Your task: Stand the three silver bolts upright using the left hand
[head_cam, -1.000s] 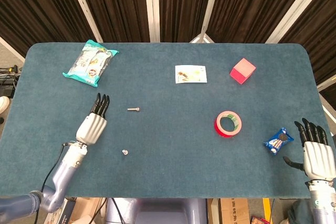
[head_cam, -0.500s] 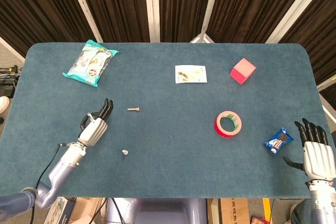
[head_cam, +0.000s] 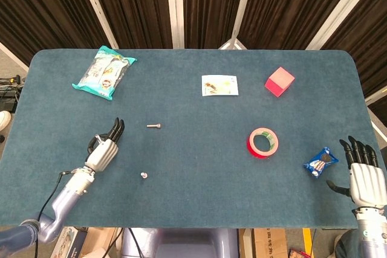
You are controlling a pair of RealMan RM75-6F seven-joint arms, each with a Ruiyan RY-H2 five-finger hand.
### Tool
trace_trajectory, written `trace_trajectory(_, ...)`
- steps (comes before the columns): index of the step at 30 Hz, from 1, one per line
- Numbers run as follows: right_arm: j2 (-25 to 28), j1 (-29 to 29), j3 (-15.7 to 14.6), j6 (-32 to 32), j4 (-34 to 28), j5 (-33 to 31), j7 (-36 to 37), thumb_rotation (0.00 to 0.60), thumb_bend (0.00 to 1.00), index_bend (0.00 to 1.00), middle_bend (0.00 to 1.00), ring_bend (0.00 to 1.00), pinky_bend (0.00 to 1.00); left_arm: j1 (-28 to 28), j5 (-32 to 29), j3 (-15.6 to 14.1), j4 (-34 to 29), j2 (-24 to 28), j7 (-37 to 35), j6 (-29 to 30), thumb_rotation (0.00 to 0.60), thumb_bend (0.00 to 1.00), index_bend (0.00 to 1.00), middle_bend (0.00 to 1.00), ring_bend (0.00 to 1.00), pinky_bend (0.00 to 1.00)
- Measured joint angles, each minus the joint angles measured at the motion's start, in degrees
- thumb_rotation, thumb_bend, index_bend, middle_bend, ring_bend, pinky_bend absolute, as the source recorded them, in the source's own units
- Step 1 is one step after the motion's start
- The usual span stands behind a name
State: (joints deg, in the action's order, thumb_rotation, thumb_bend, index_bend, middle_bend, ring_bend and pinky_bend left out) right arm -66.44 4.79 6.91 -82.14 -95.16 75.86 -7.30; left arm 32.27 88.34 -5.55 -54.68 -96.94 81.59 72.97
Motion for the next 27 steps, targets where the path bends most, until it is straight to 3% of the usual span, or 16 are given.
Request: trace_trajectory(27, -0.15, -0.07, 0.11, -0.21, -0.01, -0.15, -0.09, 0.600, 0.00, 0.11, 0.03, 0.00, 0.00, -0.96, 3.04, 0.59, 3.50, -1.51, 0.19, -0.97, 0.600, 0.56, 0.53, 0.03, 0.00, 0.00)
